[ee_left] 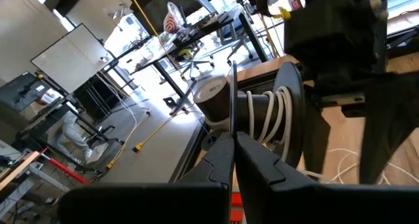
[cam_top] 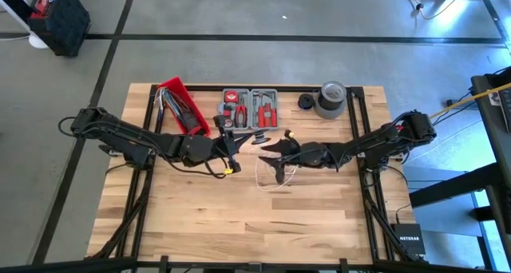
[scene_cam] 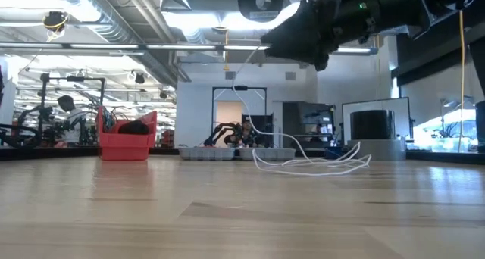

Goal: Coil cords
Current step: Uncoil the white wire from the spool

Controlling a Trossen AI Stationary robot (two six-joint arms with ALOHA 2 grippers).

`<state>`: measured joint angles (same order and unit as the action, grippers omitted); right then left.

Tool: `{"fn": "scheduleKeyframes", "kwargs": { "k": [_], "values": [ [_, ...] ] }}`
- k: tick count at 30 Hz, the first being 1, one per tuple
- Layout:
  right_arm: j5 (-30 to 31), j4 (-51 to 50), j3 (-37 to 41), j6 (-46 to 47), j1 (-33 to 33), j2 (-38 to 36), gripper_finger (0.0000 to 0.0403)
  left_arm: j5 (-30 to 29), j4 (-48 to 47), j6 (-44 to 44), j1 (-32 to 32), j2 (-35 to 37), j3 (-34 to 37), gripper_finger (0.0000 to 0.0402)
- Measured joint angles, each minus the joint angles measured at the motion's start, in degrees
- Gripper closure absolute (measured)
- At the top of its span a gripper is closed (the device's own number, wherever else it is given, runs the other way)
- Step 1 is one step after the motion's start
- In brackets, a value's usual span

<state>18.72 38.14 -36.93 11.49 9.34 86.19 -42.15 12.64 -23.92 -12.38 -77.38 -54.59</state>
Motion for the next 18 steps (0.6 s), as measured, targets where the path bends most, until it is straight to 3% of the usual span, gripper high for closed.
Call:
{"fn": "scheduleKeyframes", "kwargs": {
  "k": [8, 18],
  "values": [
    [3.26, 5.0, -0.02, -2.83, 0.0, -0.08, 0.0246, 0.0, 0.0, 0.26, 0.02, 0.0, 0.0, 0.0396],
    [3.69, 5.62, -1.81, -4.8, -0.92, 4.57, 0.0361, 0.0, 0.02, 0.63, 0.02, 0.0, 0.0, 0.0396]
  ]
}}
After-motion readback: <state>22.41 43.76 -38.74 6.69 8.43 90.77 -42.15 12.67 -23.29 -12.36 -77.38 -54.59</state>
